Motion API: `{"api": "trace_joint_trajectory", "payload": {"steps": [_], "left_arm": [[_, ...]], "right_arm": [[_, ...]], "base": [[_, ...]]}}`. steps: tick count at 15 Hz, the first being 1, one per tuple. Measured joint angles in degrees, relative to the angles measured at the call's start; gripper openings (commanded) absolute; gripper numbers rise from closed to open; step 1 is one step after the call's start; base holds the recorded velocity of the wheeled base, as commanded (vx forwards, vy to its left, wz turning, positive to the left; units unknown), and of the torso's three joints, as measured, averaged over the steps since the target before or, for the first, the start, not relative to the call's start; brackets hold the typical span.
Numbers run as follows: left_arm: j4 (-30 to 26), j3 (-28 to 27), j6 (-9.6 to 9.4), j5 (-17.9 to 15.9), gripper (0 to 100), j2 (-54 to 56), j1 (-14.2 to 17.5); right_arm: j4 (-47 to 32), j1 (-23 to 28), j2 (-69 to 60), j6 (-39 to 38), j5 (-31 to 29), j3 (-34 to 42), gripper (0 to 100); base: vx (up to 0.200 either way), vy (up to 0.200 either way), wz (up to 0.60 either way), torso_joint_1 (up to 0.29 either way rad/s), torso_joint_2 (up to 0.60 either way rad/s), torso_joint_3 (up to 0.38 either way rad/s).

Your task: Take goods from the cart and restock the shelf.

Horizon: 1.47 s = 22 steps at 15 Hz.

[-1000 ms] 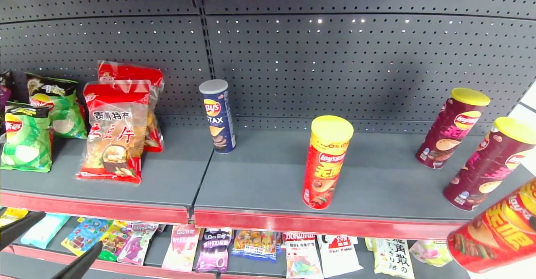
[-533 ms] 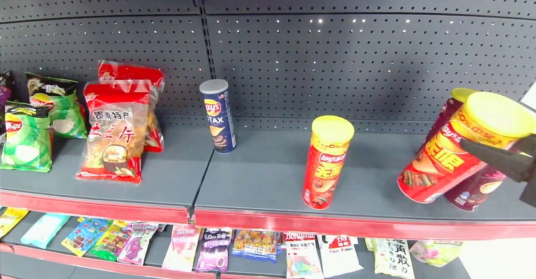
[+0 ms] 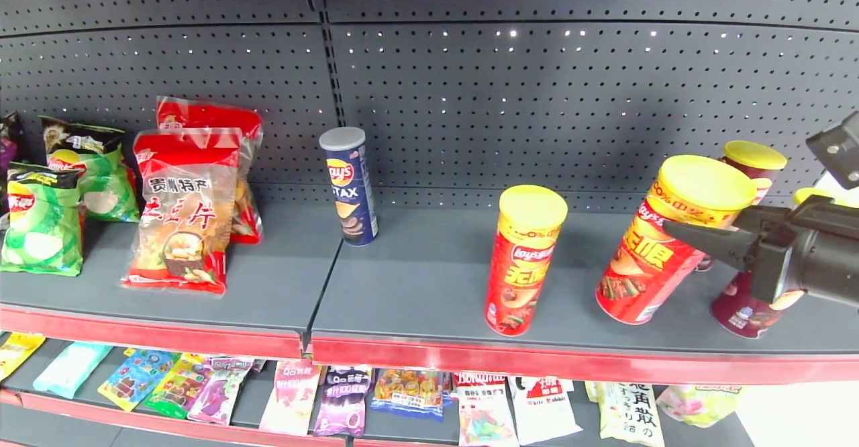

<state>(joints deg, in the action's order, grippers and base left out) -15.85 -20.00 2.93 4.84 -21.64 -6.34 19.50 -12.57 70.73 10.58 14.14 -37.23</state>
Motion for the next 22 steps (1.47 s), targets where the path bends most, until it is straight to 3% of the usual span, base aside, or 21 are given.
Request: {"api": "trace_joint_trajectory", "payload": {"steps": [4, 9, 11, 14, 15, 17, 18, 19, 22], "left_arm": [[0.7, 0.6, 0.55, 0.0, 100, -1.4, 5.1], [8.3, 11.7, -0.63, -1.8, 100, 7.5, 5.8], [9.6, 14.4, -2.11, -3.4, 100, 12.9, 5.5], [10.1, 16.0, -6.36, -7.6, 100, 18.4, 5.8], [10.1, 16.1, -6.47, -8.0, 100, 19.3, 6.0], [10.2, 16.2, -5.02, -7.6, 100, 20.5, 6.0], [10.3, 16.2, -2.38, -6.4, 100, 20.8, 6.0], [11.0, 16.5, -1.32, -5.9, 100, 21.1, 6.1], [16.2, 19.1, -1.54, -5.9, 100, 21.4, 6.1]], "right_arm": [[0.0, -0.5, 1.3, 0.0, 0.0, -0.1, 0], [0.0, -0.5, 1.8, 0.0, 0.0, 0.5, 0], [0.0, -0.5, 2.0, 0.0, 0.0, 0.5, 0], [0.0, -0.6, 2.1, 0.0, 0.0, 0.4, 0], [0.0, -0.6, 2.1, 0.0, 0.0, 0.5, 0], [0.0, -0.6, 2.1, 0.0, 0.0, 0.6, 0], [0.0, -0.6, 2.1, 0.0, 0.0, 0.6, 0], [0.0, -0.5, 2.1, 0.0, -0.1, 0.7, 0], [0.0, -0.5, 2.3, 0.0, 0.0, 0.6, 0]], "base": [[0.0, 0.0, 0.0, 0.0, 0.0, 0.0], [0.0, 0.0, 0.0, 0.0, 0.0, 0.0], [0.0, 0.0, 0.0, 0.0, 0.0, 0.0], [0.0, 0.0, 0.0, 0.0, 0.0, 0.0], [0.0, 0.0, 0.0, 0.0, 0.0, 0.0], [0.0, 0.0, 0.0, 0.0, 0.0, 0.0], [0.0, 0.0, 0.0, 0.0, 0.0, 0.0], [0.0, 0.0, 0.0, 0.0, 0.0, 0.0], [0.0, 0.0, 0.0, 0.0, 0.0, 0.0]]}}
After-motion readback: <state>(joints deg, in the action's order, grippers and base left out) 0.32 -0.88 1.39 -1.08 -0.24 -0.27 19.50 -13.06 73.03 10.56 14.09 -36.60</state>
